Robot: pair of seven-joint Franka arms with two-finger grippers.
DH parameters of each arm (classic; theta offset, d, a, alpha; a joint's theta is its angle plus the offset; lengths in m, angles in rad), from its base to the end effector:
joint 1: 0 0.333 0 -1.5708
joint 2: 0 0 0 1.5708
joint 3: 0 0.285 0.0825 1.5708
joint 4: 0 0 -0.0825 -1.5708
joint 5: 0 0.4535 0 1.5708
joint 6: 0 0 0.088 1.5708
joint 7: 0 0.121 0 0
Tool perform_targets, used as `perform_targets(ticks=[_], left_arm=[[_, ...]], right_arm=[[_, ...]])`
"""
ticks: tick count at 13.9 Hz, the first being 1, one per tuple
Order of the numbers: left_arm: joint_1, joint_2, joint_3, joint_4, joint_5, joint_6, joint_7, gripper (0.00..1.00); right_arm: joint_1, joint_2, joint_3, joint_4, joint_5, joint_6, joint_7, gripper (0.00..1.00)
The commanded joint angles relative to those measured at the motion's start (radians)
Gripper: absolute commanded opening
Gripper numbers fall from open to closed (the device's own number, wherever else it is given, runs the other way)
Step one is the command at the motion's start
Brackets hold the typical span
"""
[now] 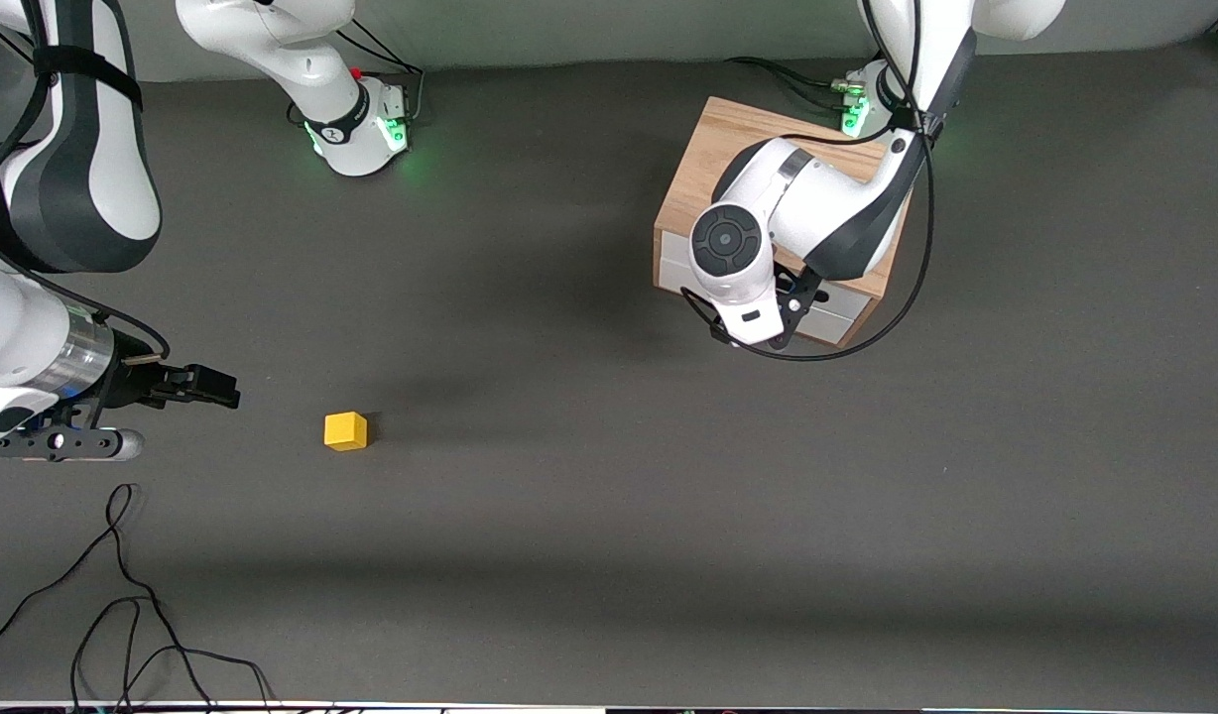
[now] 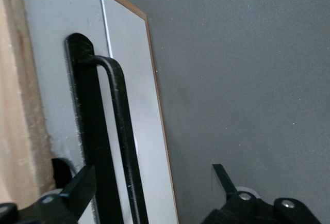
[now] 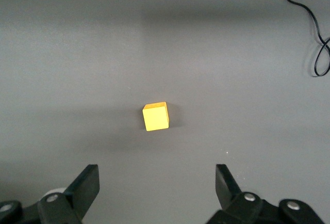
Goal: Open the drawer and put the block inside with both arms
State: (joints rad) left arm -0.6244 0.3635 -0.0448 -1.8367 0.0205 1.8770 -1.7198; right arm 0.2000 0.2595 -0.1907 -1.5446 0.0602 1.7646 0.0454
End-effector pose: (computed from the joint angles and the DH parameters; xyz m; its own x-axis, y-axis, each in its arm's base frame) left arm 0.5022 -0.3946 0.2273 0.5109 0.8583 0.0477 0.8235 -0.4728 -0.3136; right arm 0.6956 0.0222 0.4412 0.9985 -0.0431 -0.0351 -0.0435 -0.9990 -0.0084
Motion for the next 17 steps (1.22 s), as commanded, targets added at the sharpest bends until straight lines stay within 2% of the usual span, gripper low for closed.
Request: perform_targets(ticks=[1,8,14,17], left_arm=[[-0.003,0.034,0.003,0.005,0.002,0.022,-0.006,1.00],[0.009,0.054,0.005,0.016,0.010,0.051,0.003,1.00],[0.031,0.089,0.005,0.077,0.012,0.050,0.008,1.00],[0.031,0.147,0.005,0.149,0.010,0.039,-0.006,1.00]], right_arm=[[0.009,-0.008,-0.004,-0.008,0.003,0.010,0.011,1.00],[0.009,-0.008,-0.004,-0.008,0.003,0.010,0.011,1.00],[0.009,-0.008,-0.004,-0.008,0.003,0.010,0.011,1.00],[0.007,-0.008,-0.004,-0.009,0.003,0.010,0.011,1.00]])
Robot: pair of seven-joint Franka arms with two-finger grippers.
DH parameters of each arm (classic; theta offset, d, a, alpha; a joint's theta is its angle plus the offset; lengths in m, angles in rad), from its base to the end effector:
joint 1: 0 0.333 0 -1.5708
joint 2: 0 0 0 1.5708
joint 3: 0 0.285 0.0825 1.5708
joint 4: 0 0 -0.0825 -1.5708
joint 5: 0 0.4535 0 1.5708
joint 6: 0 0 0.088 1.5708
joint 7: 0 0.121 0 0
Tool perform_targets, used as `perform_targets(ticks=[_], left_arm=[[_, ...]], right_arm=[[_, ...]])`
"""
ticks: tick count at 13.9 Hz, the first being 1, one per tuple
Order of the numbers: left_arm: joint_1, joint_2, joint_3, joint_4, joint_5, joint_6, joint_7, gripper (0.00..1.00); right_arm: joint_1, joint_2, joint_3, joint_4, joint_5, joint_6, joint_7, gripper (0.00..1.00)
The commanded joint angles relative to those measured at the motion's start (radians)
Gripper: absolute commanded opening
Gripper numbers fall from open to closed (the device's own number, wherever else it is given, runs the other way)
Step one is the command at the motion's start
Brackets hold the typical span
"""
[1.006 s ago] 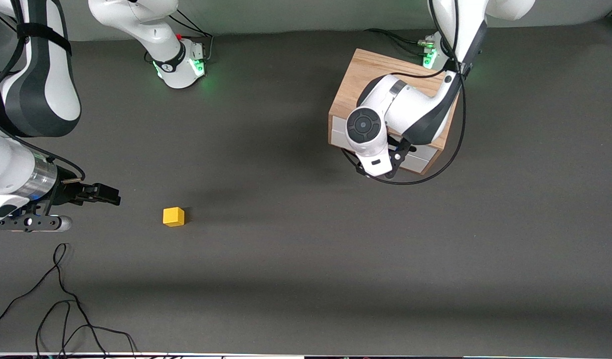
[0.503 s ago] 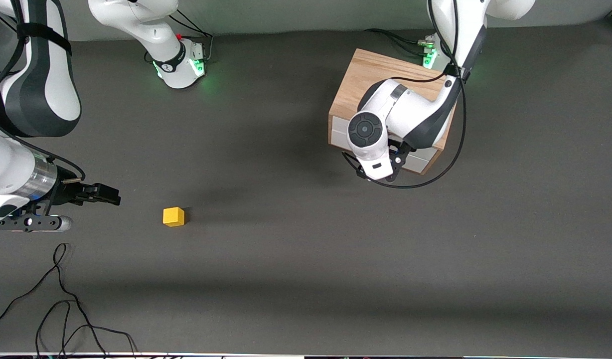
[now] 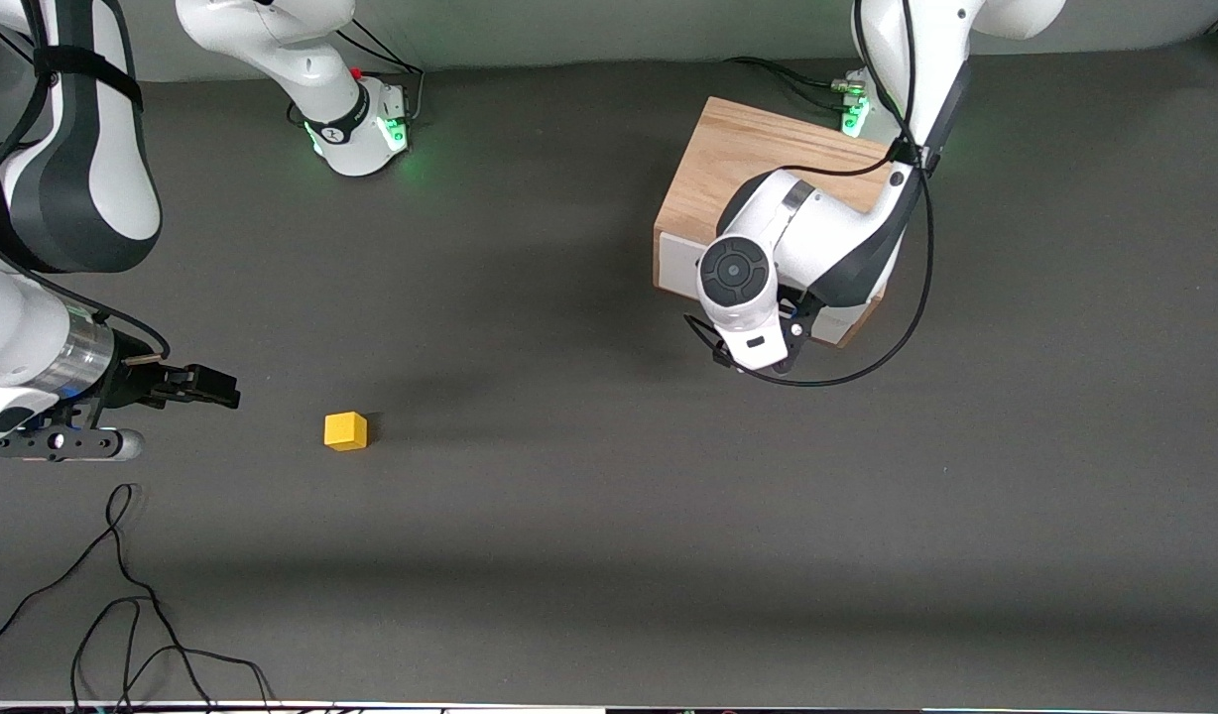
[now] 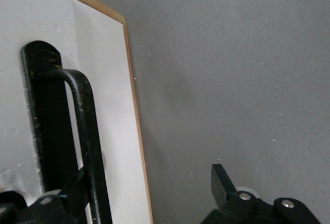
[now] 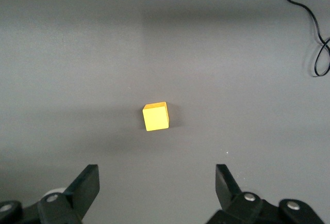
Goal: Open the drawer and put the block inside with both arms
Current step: 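Pull the drawer open with the left gripper while the right gripper lowers to the cube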
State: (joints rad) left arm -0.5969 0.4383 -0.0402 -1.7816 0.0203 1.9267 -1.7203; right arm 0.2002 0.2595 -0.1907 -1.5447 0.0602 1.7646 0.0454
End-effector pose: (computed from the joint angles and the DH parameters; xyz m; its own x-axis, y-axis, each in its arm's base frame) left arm 0.5286 -0.3887 0.2066 0.4811 0.8757 0.0421 0.8457 -0.4509 -0.2855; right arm 0.6956 0.0223 0.4412 0.9985 -0.0430 -0.0352 -0.0433 -0.9990 -0.0084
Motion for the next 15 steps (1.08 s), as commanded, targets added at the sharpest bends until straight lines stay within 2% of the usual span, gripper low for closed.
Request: perform_targets(ticks=[1,9,15], left_arm=[[0.003,0.094,0.000,0.125,0.009,-0.012,-0.007,1.00],[0.008,0.174,0.014,0.303,0.007,-0.002,-0.007,1.00],[0.009,0.258,0.034,0.441,0.007,0.008,-0.007,1.00]], right_arm=[[0.007,-0.008,-0.004,-0.009,0.003,0.010,0.010,1.00],[0.005,0.003,-0.004,-0.028,0.003,0.038,0.005,1.00],[0.008,0.000,-0.004,-0.230,0.004,0.261,0.002,1.00]])
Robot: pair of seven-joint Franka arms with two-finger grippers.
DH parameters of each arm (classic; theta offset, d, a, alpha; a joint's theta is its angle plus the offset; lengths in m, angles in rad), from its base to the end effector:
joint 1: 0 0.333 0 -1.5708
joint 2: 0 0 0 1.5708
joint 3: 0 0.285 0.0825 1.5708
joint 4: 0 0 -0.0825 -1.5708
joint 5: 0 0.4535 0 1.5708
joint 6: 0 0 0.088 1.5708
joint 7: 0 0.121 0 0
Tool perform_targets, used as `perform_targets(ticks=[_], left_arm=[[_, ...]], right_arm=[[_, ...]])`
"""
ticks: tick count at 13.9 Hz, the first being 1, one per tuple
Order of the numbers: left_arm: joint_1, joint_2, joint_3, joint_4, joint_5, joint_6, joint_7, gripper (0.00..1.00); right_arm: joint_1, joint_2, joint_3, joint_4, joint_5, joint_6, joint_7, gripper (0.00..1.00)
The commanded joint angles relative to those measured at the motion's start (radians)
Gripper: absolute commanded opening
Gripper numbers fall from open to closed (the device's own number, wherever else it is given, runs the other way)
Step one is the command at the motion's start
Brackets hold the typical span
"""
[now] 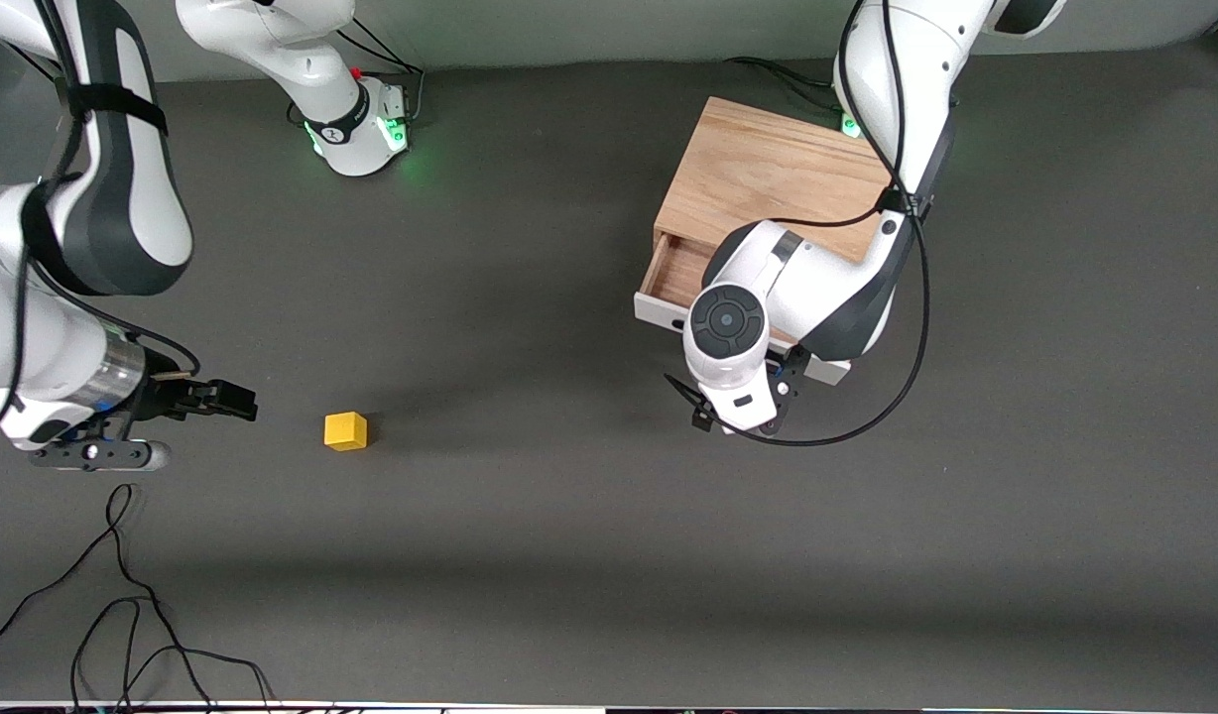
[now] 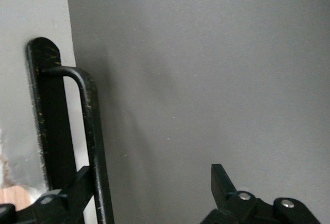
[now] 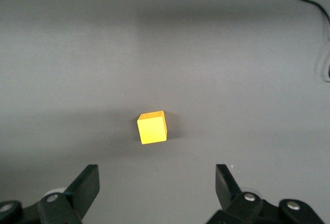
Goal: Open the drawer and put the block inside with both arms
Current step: 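Pull the drawer open with the left gripper while the right gripper lowers to the cube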
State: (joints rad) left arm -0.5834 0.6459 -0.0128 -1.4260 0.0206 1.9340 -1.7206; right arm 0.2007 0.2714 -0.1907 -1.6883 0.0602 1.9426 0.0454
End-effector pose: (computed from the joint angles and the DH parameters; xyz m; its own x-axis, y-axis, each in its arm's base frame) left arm 0.6183 -0.4162 0.2335 0.4393 0.8978 0.0308 0.8919 -0.4318 -0.1343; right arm 0.6924 0.0184 0.3704 0.9986 -0.0511 -0.0121 -0.0511 -0.9987 -0.0044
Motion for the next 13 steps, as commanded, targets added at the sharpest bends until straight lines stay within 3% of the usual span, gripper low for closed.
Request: perform_targets(ticks=[1,10,13], left_arm=[[-0.004,0.049,0.007,0.085,0.008,0.013,-0.005,1.00],[-0.006,0.057,0.008,0.099,0.018,0.151,-0.004,1.00],[0.025,0.037,0.008,0.137,0.018,0.126,-0.004,1.00]], right_arm=[[0.012,-0.014,-0.003,-0.135,0.004,0.132,0.001,1.00],[0.031,0.103,0.002,-0.388,0.004,0.537,-0.084,1.00],[0.031,0.133,0.011,-0.396,0.016,0.575,-0.081,1.00]])
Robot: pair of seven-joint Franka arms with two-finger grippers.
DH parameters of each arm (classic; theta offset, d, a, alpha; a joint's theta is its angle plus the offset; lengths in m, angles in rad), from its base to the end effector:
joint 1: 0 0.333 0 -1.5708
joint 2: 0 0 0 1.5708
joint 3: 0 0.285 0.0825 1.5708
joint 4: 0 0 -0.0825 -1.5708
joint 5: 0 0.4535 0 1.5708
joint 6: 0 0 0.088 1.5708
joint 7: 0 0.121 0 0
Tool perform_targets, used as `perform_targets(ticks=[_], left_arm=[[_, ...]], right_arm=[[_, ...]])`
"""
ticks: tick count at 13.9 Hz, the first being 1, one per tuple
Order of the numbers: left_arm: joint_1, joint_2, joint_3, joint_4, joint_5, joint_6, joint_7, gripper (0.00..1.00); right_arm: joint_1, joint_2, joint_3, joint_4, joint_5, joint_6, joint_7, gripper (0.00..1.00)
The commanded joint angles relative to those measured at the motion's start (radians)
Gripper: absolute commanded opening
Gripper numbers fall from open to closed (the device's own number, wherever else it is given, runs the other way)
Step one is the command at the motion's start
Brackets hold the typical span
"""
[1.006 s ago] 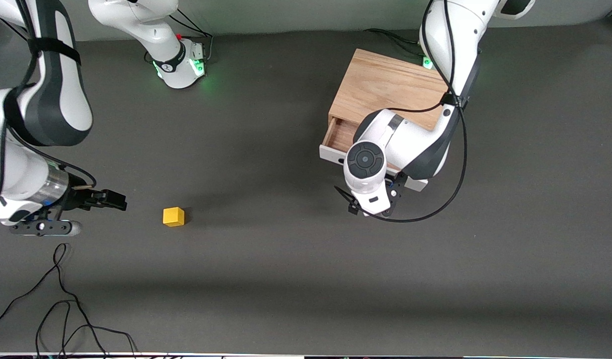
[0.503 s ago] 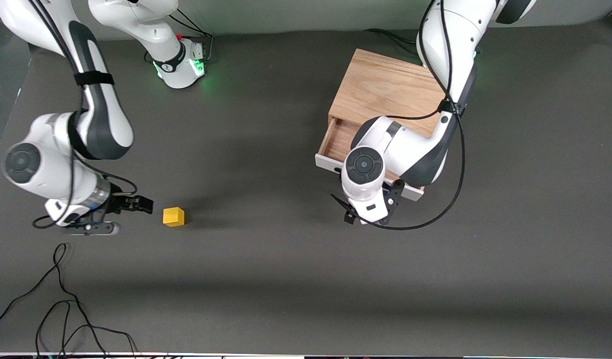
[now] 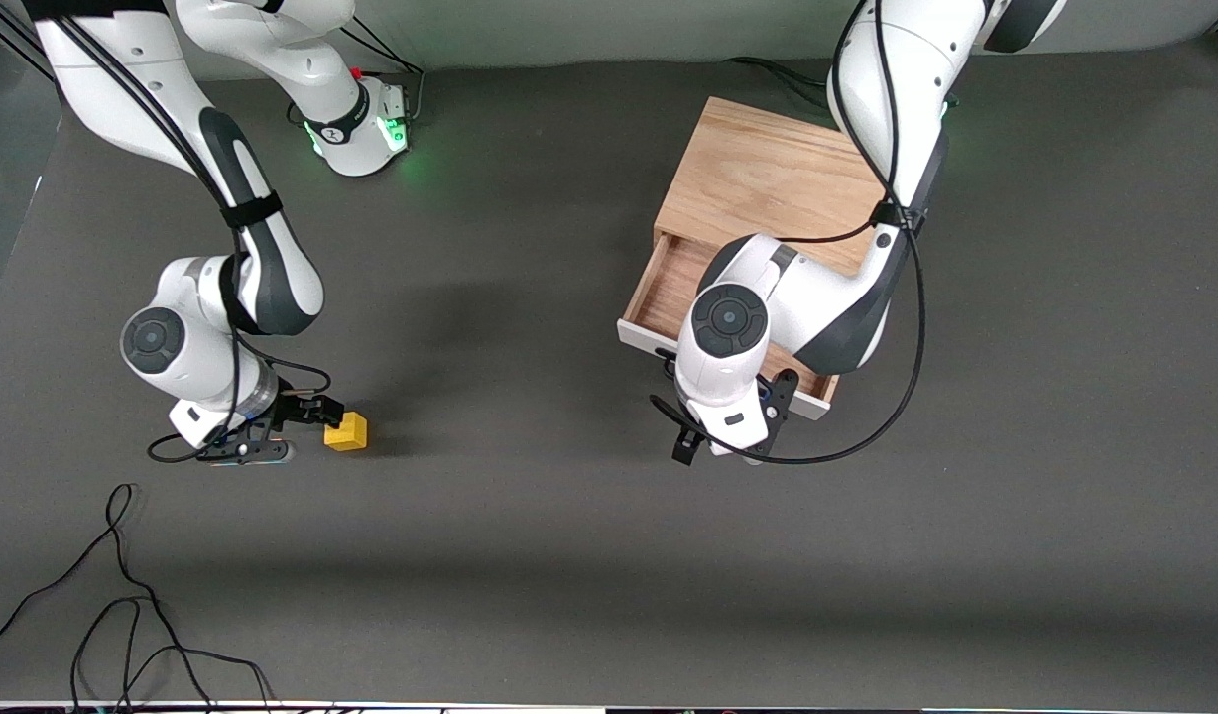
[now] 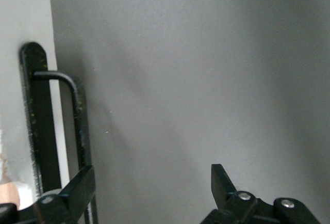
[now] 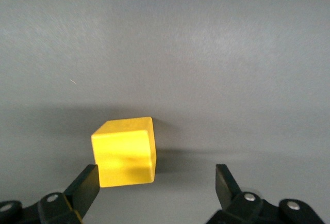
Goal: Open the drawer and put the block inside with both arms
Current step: 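Pull the drawer open with the left gripper while the right gripper lowers to the cube, then grasp the yellow cube with the right gripper while the left gripper withdraws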
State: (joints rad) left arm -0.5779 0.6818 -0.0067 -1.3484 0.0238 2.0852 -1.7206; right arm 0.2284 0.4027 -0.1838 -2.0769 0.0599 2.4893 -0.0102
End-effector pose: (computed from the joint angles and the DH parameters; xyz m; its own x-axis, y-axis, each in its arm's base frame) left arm 0.6528 -0.4292 0.2592 0.4296 0.9030 0.0087 0.9013 -0.4294 0.0568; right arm 0.6215 0.0230 0.1400 0.9996 0.0228 0.0179 0.0222 -0.9992 0.0347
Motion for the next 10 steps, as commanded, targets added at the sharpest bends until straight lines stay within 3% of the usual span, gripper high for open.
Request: perform_targets(ticks=[1,5,10], left_arm=[[0.041,-0.008,0.004,0.090,0.015,-0.052,-0.004,1.00],[0.163,-0.076,-0.004,0.219,0.039,-0.256,0.068,1.00],[0.312,-0.255,-0.007,0.203,-0.031,-0.564,0.548,1.00]], right_arm=[[0.003,0.007,0.009,-0.008,0.018,0.042,-0.021,1.00],[0.003,0.028,0.044,-0.009,0.018,0.086,-0.013,1.00],[0.003,0.079,0.046,-0.026,0.018,0.161,-0.025,1.00]])
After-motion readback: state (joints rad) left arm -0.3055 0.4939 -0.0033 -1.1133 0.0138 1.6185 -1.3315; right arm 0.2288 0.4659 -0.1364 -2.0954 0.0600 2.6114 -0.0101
